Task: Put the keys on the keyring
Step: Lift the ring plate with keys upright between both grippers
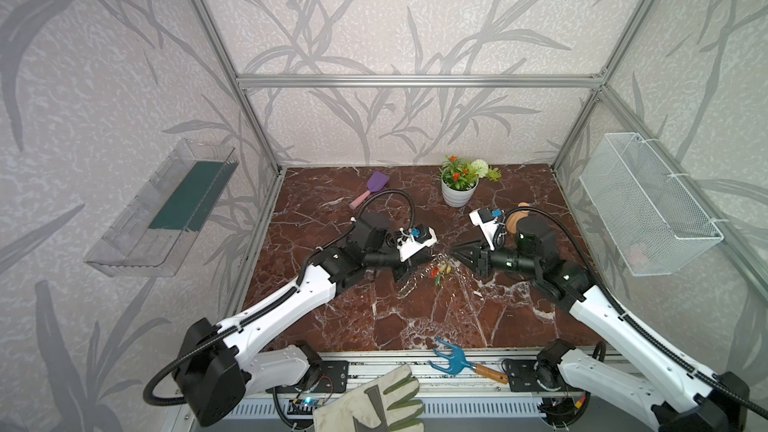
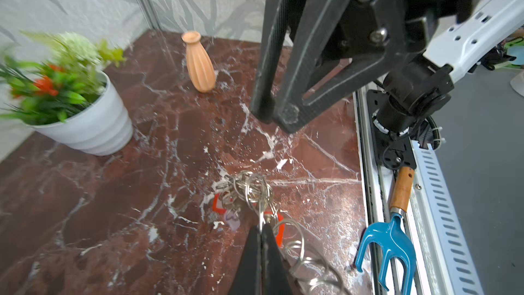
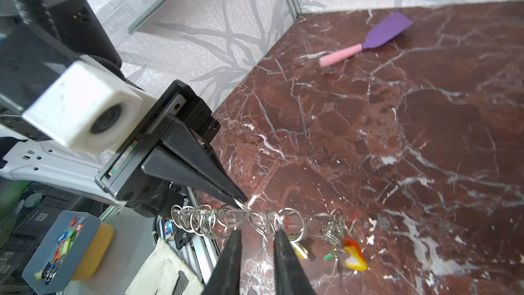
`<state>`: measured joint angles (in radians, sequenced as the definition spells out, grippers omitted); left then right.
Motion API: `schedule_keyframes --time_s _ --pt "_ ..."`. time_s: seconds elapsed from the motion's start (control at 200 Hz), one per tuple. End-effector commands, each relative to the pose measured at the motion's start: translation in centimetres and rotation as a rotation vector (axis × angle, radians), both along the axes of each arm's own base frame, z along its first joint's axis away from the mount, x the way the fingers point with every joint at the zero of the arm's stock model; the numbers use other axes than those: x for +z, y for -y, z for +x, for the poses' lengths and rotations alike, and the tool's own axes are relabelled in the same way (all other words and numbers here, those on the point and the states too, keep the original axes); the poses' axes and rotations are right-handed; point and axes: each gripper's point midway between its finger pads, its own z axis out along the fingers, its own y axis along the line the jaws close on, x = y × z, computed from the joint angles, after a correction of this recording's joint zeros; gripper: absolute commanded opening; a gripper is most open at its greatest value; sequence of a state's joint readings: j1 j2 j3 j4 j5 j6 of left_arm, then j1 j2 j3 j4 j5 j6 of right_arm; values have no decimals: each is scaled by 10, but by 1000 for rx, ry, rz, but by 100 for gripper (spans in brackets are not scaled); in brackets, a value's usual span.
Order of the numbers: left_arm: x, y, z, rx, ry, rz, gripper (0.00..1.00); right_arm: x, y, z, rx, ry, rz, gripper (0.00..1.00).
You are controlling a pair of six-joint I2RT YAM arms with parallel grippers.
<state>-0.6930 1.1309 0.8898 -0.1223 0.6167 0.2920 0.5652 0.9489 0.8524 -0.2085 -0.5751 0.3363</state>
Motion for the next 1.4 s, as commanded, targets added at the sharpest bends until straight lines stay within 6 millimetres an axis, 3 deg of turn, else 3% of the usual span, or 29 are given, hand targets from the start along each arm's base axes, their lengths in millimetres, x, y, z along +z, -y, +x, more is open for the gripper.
schedule_keyframes --time_s 0.0,0.205,0.46,0.565,0.66,0.765,1.185,1.255,1.325,1.395 --pt "46 -5 0 34 101 -140 0 19 -3 -3 12 35 -23 33" --pt "82 -15 -12 39 127 -287 0 41 -33 -12 99 114 -74 36" --pt "98 -24 -20 58 111 -430 0 57 -51 -4 142 139 -53 35" --pt "107 -28 -24 53 103 -486 0 55 -55 -5 164 129 -61 31" --pt "110 -31 -22 72 85 -534 0 56 -61 -14 206 133 -49 25" --pt "114 -32 -24 62 74 -571 0 56 -66 -23 241 148 -48 24" --pt "99 -28 -29 23 40 -544 0 69 -68 -17 218 185 -34 11" --pt "99 -28 -27 28 35 -550 0 72 -68 -17 219 183 -29 13" --pt "99 -28 -28 23 33 -548 0 72 -65 -15 197 185 -41 26" --pt "97 -28 -29 15 36 -536 0 76 -56 -11 144 193 -34 32"
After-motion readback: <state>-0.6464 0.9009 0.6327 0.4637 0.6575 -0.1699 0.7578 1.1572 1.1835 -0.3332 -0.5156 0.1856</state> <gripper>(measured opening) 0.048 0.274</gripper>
